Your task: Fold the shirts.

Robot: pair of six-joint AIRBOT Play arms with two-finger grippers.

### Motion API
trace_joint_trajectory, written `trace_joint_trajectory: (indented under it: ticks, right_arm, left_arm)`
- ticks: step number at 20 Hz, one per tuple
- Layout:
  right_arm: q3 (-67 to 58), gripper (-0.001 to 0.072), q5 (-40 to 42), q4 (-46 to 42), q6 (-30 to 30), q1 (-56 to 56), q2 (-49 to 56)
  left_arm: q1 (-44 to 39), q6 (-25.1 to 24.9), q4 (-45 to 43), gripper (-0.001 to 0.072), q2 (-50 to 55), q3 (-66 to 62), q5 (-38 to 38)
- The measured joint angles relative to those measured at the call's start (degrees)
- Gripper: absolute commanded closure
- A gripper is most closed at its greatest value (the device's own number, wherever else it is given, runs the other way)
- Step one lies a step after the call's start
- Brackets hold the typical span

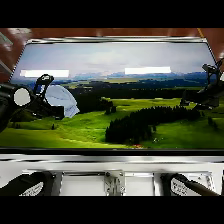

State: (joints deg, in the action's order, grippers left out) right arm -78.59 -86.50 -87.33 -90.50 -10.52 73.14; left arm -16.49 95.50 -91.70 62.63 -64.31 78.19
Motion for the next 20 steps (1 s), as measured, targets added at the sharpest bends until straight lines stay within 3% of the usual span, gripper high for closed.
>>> trace_joint_trajectory:
  ticks: [17, 20]
  right_arm:
    - [0.0, 0.0032, 0.0, 0.3, -0.2, 0.0, 0.0]
    - [0.0, 0.0032, 0.0, 2.4, -0.9, 0.0, 0.0]
  left_arm:
    - [0.0, 0.0, 0.0, 0.0003, 0.0, 0.0, -0.2]
    - [0.0, 0.0, 0.0, 0.0003, 0.5, 0.0, -4.5]
